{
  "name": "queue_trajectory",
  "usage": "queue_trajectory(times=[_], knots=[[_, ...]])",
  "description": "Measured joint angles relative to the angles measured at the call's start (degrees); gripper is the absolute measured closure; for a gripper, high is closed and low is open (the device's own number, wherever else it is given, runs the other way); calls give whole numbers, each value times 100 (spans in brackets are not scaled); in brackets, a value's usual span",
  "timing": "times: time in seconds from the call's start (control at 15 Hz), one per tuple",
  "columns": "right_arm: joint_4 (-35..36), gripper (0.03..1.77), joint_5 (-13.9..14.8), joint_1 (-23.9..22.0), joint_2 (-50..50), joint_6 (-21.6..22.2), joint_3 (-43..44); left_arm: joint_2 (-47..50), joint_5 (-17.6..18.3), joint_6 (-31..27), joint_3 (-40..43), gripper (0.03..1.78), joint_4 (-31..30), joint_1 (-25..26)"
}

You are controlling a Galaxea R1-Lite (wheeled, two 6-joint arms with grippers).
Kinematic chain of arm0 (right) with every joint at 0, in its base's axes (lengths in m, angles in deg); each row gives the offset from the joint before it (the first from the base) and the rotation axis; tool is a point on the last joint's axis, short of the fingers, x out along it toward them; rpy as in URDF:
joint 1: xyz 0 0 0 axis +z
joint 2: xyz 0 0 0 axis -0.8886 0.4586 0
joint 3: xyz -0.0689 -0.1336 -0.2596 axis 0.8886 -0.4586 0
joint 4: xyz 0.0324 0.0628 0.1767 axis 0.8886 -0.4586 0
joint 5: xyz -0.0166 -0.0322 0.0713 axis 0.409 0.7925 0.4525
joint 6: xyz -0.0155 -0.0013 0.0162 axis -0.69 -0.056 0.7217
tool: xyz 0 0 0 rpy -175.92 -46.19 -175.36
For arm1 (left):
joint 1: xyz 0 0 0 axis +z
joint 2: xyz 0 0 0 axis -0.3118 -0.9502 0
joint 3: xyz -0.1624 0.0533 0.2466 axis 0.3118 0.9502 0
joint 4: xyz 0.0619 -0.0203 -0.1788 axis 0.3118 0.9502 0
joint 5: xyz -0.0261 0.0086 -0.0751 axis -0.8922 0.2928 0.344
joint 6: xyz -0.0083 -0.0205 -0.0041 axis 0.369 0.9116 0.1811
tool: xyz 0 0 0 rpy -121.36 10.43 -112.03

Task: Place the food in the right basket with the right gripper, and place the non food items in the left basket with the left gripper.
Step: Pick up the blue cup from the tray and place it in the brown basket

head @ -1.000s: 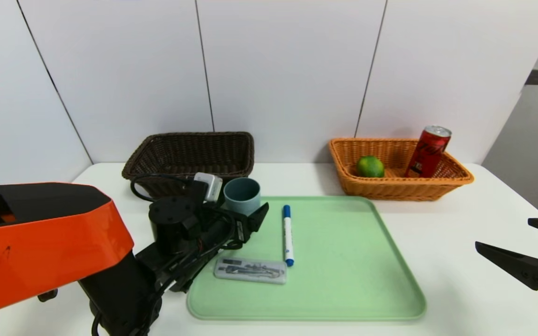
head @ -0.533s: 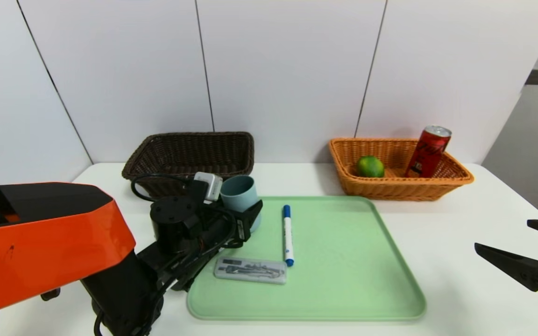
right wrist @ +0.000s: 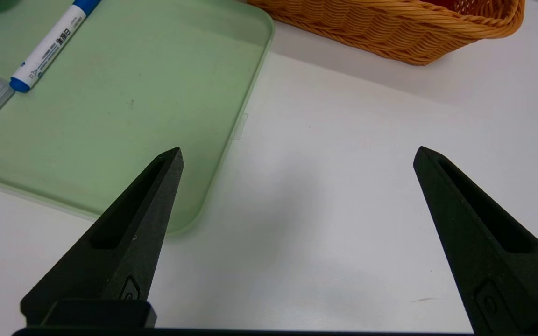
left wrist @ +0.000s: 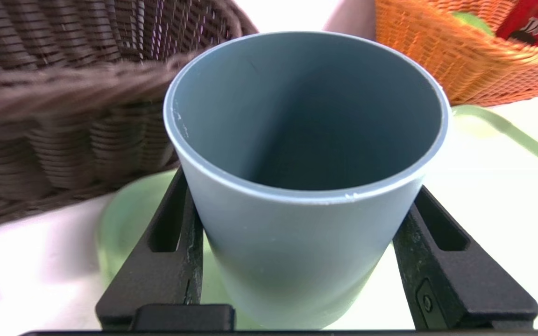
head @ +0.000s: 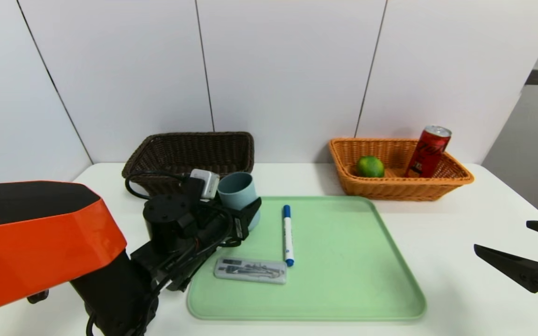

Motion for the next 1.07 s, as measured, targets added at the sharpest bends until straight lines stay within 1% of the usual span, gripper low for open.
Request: queue_trajectory(times=[0.13,0.4,0.73,0.8,0.93,1.0,1.07], knots=[[28,10,-4,0,0,2,-44,201,6,-307,146,69,0,-11],[30,10,-9,0,-6,-4,-94,796,133,-424,249,69,-2,-6],[38,10,-1,0,-24,0,-140,1336,204,-621,-251,70,41,189],[38,10,-1,0,-26,0,-149,1393,234,-635,-408,70,184,319],[41,10,-4,0,-28,0,-156,1449,417,-712,-794,70,592,820],[44,10,-4,0,-28,-4,-156,1447,602,-730,-996,70,841,1129],[41,10,-20,0,-28,-6,-156,1408,859,-745,-1243,70,1111,1498]])
